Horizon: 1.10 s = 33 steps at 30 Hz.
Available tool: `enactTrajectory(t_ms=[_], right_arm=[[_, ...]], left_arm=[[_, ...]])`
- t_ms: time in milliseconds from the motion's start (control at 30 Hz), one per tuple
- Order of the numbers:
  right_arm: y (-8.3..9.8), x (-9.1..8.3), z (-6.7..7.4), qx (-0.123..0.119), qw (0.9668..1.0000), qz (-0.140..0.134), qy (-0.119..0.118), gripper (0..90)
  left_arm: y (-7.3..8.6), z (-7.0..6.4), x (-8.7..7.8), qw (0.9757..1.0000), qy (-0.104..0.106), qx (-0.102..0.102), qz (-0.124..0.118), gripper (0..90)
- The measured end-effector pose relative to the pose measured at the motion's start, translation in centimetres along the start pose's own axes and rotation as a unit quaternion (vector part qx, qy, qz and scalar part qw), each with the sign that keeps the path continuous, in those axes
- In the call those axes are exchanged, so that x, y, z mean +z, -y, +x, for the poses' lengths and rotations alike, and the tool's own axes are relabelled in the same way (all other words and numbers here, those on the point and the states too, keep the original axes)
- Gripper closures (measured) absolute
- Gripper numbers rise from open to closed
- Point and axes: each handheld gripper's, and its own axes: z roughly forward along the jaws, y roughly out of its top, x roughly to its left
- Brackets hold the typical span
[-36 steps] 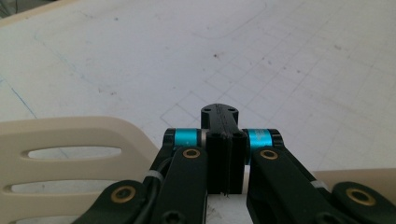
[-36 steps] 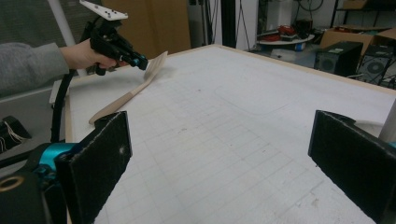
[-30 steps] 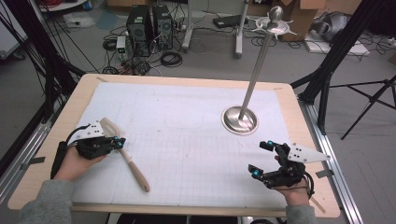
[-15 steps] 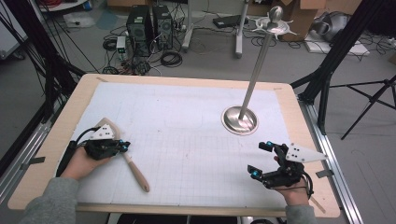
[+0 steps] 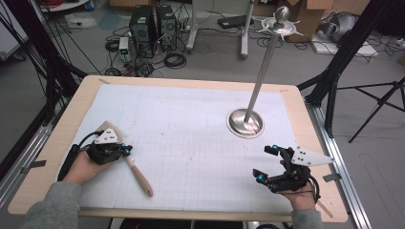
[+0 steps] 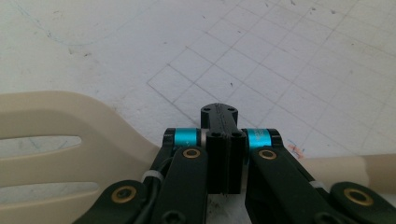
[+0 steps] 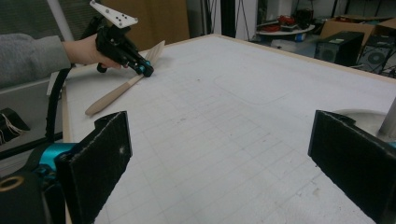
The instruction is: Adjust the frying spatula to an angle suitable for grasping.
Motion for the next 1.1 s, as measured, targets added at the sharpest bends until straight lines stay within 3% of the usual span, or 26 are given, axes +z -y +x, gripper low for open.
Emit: enactTrajectory(t_ms=[533,700,733,867,933,967,1033,1100], right_arm=[[-0.1,0.7,-0.3,0.002,1.0,0.001,-0.003,5.1],[-0.2,1.1,-0.3,0.0,1.0,0.005,-0.006,5.1],[-0.2,1.2,-0.3,0.002,1.0,0.005,-0.007,5.2],[-0.2,1.3,-0.5,0.003,1.0,-0.001,-0.009,5.2],[-0.2,1.2,-0.6,0.005,1.0,-0.002,-0.008,5.1],[-0.2,1.2,-0.7,0.007,0.9999,-0.004,-0.006,5.2],[-0.2,1.2,-0.8,0.007,0.9999,-0.005,-0.006,5.1],[-0.2,1.3,-0.8,0.008,0.9999,-0.003,-0.009,5.1]], left_arm=[[2.3,-0.9,-2.5,0.9998,-0.008,-0.016,-0.008,90.0],[2.4,-0.8,-2.8,0.9996,-0.012,-0.023,-0.006,89.9],[2.3,-0.7,-2.9,0.9993,-0.011,-0.034,-0.008,89.9],[2.0,-0.6,-4.8,0.9966,0.004,-0.05,-0.065,89.8],[1.9,-1.1,-5.5,0.9947,0.025,-0.039,-0.092,89.8],[1.9,-1.1,-5.5,0.9947,0.025,-0.039,-0.092,89.7],[1.8,-2.1,-6.4,0.9925,0.047,-0.024,-0.111,89.7],[1.9,-2.6,-6.8,0.9922,0.056,-0.016,-0.11,89.7]])
